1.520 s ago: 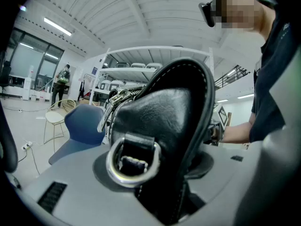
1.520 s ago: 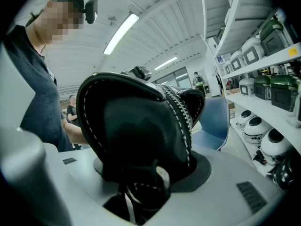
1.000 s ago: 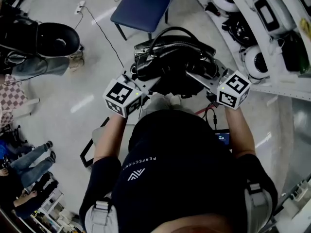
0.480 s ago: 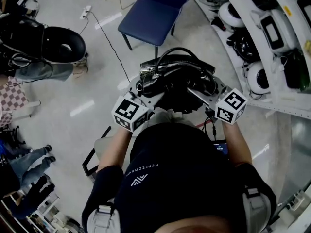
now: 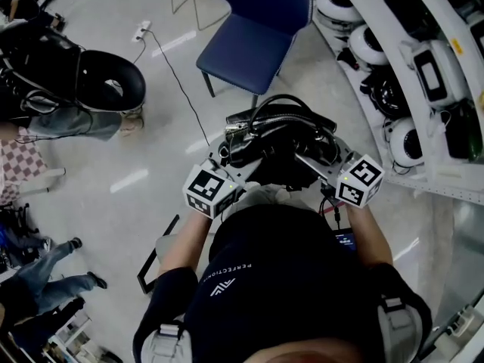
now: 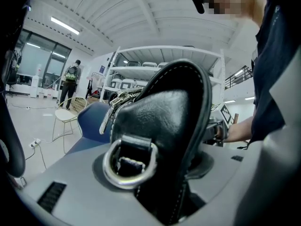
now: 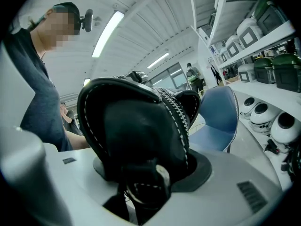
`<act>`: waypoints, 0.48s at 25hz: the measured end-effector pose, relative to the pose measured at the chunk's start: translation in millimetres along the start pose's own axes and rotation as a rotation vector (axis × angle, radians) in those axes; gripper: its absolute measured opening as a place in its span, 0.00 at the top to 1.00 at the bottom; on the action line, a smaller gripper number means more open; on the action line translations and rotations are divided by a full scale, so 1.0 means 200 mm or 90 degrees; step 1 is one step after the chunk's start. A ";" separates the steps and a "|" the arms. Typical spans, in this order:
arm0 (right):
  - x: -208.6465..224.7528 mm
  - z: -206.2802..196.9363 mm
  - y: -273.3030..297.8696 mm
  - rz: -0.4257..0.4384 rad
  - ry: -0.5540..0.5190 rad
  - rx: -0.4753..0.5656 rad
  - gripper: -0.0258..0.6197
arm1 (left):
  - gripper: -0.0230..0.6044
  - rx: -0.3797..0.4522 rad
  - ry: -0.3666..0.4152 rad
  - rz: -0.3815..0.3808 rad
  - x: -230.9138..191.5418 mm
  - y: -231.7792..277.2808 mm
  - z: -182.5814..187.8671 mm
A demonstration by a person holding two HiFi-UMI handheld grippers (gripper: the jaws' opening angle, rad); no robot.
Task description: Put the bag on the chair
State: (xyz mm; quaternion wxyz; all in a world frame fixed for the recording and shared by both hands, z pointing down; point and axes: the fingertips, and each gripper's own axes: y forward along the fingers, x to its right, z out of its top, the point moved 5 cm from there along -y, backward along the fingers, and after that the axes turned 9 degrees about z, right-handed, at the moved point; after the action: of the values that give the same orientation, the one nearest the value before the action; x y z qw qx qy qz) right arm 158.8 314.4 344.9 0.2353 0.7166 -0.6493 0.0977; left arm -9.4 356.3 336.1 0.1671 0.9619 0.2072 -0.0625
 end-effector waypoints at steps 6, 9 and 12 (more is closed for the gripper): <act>0.00 0.04 0.11 -0.031 -0.001 -0.011 0.58 | 0.54 0.010 -0.009 -0.007 -0.13 0.00 0.00; 0.00 0.03 0.17 -0.029 0.012 -0.013 0.58 | 0.54 -0.001 -0.013 -0.006 -0.18 -0.03 -0.02; 0.04 0.03 0.21 -0.017 0.011 -0.025 0.58 | 0.54 -0.005 -0.027 0.014 -0.21 -0.02 -0.04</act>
State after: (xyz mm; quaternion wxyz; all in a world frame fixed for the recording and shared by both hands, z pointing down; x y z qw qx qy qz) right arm 118.3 302.6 352.6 0.2564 0.7196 -0.6393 0.0880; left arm -49.5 346.0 350.1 0.1760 0.9618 0.1936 -0.0801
